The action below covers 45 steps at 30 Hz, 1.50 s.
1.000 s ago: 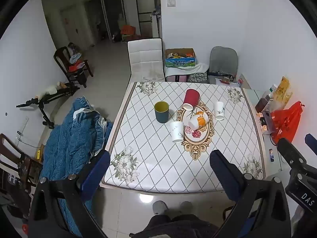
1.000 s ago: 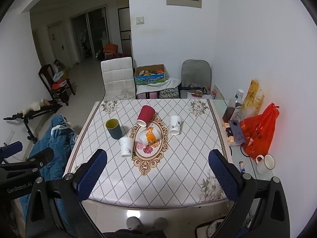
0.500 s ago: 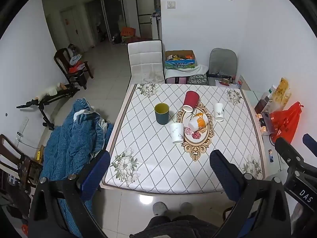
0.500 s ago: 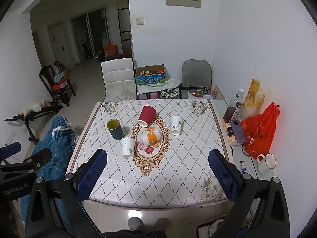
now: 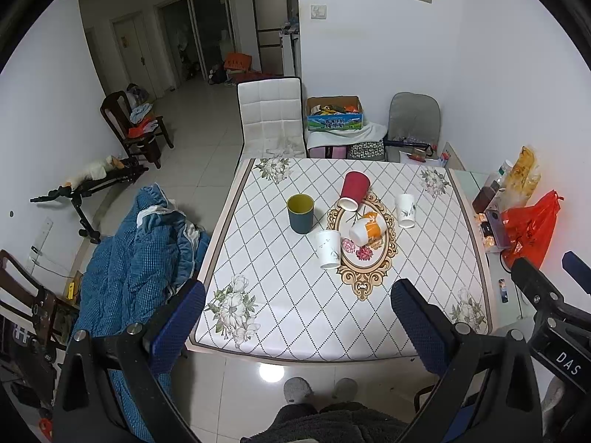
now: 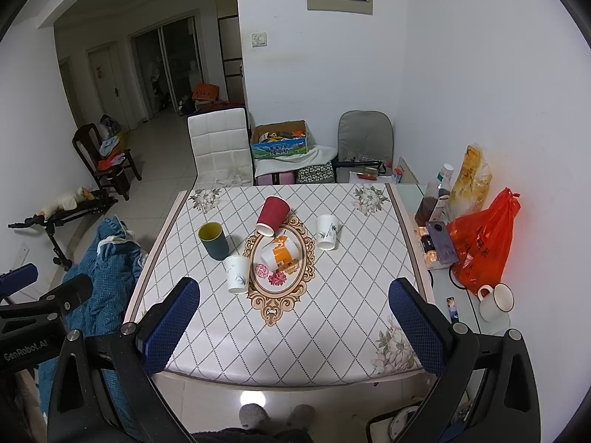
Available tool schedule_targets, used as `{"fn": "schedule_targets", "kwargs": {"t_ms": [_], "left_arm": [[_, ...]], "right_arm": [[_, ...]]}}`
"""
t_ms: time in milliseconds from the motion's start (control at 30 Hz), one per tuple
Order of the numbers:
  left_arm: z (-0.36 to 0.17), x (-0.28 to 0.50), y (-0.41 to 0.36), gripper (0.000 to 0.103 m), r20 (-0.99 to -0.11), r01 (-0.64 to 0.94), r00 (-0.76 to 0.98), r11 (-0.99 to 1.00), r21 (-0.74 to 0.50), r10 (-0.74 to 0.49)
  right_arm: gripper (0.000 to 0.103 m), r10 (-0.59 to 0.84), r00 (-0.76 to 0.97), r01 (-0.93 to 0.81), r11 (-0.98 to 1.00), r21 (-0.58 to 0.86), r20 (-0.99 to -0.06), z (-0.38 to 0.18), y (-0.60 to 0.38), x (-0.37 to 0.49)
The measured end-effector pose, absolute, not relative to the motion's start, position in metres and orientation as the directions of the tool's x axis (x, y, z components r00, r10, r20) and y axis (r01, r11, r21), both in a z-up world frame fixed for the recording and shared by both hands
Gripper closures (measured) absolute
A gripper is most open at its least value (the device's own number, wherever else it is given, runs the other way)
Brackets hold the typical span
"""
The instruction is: Flip cup upside down
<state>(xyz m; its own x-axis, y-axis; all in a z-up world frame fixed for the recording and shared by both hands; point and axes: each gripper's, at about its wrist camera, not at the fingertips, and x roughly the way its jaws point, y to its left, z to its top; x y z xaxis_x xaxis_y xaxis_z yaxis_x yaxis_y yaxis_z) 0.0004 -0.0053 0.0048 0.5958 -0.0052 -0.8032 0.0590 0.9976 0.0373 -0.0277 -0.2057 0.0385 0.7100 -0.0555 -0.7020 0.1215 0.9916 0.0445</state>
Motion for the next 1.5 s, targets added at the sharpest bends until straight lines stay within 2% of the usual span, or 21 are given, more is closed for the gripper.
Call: {"fn": "schedule_targets", "kwargs": {"t_ms": [1067, 1500], "left_arm": [[0.01, 0.001, -0.009, 0.0, -0.797, 0.058, 0.604, 0.998, 0.038, -0.005], [0.031, 0.013, -0.014, 0.0, -0.793, 0.059, 0.61, 0.997, 0.042, -0.003]], "right_arm": [[0.0, -0.044, 0.711, 0.116, 0.992, 0.056, -0.701, 0.041, -0.209, -0.029], [0.0, -0.033, 0.719, 0.108, 0.992, 0.064, -0.695, 0.045, -0.209, -0.021]]}}
